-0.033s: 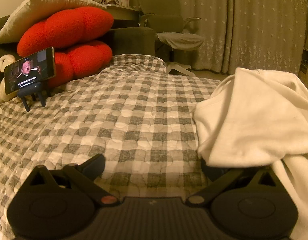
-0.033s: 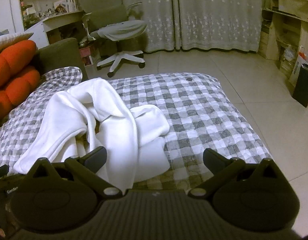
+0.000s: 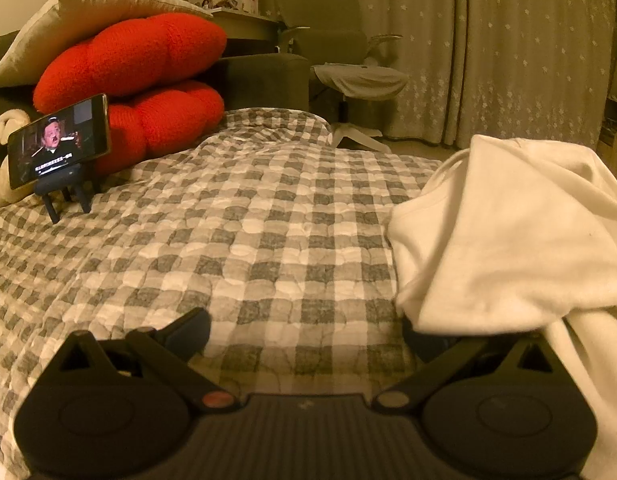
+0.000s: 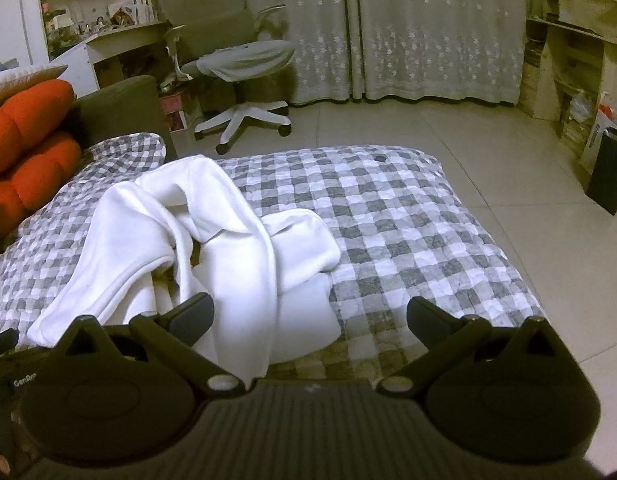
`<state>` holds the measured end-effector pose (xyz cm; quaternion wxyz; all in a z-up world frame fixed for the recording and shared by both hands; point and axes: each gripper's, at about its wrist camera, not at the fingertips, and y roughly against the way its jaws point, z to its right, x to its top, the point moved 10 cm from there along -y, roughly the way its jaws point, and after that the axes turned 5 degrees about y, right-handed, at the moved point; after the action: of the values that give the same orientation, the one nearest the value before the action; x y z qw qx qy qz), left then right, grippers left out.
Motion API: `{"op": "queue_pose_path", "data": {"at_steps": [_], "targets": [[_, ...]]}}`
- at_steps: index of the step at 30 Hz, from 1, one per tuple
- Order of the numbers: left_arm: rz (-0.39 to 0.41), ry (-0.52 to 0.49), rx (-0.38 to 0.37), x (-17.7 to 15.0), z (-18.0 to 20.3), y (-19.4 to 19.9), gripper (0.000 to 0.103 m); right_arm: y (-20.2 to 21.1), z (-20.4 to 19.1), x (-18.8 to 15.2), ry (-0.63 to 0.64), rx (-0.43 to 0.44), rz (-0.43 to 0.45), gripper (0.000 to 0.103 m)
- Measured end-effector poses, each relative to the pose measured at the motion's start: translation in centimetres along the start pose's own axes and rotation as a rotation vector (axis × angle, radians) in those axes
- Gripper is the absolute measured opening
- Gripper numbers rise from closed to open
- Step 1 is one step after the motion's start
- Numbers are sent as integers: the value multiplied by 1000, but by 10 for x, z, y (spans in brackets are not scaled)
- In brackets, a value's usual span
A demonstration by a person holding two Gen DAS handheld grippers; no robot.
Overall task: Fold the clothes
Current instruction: 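Move both grippers toward the crumpled white T-shirt on the bed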
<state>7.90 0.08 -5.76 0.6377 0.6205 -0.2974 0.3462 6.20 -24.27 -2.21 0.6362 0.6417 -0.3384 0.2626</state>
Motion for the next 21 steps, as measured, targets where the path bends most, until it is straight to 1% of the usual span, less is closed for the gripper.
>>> {"op": "queue_pose_path", "data": {"at_steps": [4,11,14,20,21], "targets": [[0,-9,-23,-1,3,5,103,-1,-1,1,13,4,-12,103],[-56,25,-19,-1,-9,16,102,2,-2,-5,22,7,-21,103],[-33,15,-22,0,-11,21,102,1,-4,-5,33,4,-31,103],[7,3,-3,9,-16,35,102,-1,-5,-5,49,5,-29,103],[12,7,-12,11,-19,38,102,-1,-4,-5,50,7,-29,103]]}}
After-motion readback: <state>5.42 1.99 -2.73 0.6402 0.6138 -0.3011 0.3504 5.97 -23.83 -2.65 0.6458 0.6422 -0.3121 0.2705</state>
